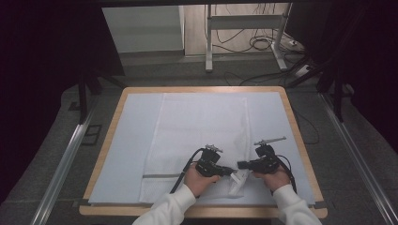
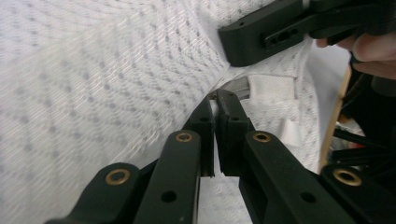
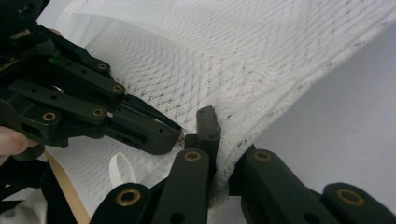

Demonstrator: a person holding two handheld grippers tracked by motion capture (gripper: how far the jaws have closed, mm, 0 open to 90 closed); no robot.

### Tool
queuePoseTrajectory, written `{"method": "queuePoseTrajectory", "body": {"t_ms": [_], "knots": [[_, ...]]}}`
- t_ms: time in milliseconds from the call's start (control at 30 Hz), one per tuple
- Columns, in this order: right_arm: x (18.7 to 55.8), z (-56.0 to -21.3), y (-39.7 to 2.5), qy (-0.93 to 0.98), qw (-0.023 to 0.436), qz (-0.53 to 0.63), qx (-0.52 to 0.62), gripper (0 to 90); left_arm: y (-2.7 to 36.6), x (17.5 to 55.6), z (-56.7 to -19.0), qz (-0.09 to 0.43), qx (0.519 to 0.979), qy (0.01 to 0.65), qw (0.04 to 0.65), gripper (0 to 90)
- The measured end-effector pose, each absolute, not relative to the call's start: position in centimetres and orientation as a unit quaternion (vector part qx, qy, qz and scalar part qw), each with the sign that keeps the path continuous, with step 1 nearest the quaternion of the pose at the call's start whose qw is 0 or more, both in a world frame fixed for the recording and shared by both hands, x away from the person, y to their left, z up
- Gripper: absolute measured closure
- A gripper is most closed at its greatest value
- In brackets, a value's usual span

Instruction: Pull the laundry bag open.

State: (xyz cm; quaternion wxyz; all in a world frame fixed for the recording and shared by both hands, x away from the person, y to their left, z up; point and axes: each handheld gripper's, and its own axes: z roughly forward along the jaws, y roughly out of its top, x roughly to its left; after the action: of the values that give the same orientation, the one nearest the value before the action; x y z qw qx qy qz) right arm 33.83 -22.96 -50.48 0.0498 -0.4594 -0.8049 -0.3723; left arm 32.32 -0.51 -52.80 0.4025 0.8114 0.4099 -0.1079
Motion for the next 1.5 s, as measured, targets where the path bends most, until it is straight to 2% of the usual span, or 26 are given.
{"method": "queuePoseTrajectory", "body": {"t_ms": [533,1500], "knots": [[33.9,-50.4,-23.4,-0.8,0.054,-0.378,-0.463,88.5,2.6,32.2,-53.2,-0.111,0.806,0.425,0.397,87.0],[34.0,-50.6,-23.2,-0.8,0.052,-0.374,-0.466,88.4,5.5,31.7,-53.2,-0.104,0.806,0.428,0.395,87.0]]}}
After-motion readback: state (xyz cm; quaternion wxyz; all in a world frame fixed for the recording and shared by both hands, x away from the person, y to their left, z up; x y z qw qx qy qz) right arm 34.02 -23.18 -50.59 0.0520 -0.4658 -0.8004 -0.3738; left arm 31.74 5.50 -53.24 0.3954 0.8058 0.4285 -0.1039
